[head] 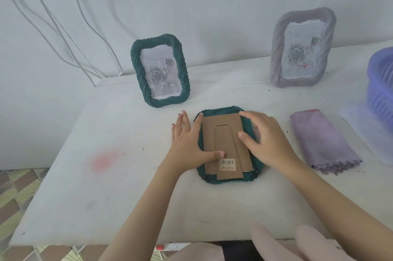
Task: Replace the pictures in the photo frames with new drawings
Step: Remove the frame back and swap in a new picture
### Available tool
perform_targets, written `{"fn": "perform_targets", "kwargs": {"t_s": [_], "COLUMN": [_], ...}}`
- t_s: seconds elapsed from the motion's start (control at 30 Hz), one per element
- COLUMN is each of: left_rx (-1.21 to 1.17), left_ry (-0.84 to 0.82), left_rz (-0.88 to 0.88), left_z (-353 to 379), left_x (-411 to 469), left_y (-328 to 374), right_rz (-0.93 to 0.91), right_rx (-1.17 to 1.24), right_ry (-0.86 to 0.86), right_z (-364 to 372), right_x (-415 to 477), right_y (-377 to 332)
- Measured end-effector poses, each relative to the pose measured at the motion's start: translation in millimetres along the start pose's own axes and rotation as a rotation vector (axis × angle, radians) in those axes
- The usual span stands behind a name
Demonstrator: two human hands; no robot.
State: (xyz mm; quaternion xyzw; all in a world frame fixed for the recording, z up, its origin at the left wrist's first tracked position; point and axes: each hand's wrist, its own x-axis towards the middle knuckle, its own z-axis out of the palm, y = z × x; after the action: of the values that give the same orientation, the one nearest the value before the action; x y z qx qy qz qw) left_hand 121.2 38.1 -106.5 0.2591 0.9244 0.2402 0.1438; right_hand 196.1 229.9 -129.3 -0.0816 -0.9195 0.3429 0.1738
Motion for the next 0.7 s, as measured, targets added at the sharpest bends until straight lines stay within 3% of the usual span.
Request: {"fn": "perform_targets", "kwargs": {"t_s": [0.23, 0.7], "left_rx": [-0.001, 0.068], "left_ry": [-0.065, -0.144], "left_rz": [-0.063, -0.055], "left_z": [-1.3, -6.9], "left_x": [8.6, 18.1], "left_y": [-4.3, -4.8], "right_rz": [0.067, 0.103], "right_rx": [-0.230, -0.299], "right_ry": [-0.028, -0.123], "right_z": [0.2, -0.7], "right_x": [22.2, 24.8], "right_y": [8.6, 4.9]}}
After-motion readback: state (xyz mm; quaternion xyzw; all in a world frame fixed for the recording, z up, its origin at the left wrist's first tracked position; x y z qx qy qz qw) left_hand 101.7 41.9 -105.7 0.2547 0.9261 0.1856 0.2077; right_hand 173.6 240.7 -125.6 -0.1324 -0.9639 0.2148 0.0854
